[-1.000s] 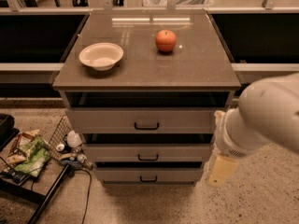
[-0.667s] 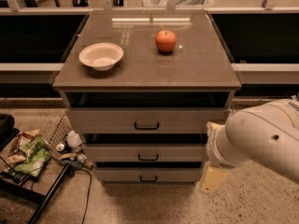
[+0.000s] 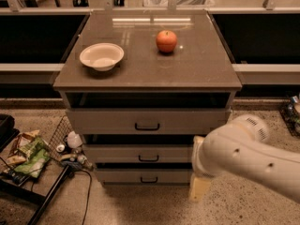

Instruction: Open bottom drawer

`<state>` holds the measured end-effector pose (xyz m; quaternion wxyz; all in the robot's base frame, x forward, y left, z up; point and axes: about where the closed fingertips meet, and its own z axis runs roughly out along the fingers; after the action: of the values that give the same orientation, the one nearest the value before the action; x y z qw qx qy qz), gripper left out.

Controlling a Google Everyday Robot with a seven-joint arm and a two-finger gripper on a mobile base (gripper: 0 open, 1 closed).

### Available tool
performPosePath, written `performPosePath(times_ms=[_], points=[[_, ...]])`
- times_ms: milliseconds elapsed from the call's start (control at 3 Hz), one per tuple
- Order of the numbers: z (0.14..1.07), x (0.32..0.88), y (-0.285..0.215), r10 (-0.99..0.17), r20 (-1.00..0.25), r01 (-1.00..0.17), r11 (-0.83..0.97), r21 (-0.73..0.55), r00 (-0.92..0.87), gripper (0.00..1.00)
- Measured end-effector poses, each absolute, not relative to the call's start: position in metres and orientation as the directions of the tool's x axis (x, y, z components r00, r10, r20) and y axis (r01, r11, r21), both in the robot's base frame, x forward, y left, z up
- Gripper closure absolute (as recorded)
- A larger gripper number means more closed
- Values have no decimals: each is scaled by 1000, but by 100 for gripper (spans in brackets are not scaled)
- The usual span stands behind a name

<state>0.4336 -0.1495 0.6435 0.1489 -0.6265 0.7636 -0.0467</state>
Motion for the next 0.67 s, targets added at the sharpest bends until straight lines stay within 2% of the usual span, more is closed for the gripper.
performPosePath(times_ms=[667], points=[[497,449,-113,-978,-194,-974,110,-197,-72,0]])
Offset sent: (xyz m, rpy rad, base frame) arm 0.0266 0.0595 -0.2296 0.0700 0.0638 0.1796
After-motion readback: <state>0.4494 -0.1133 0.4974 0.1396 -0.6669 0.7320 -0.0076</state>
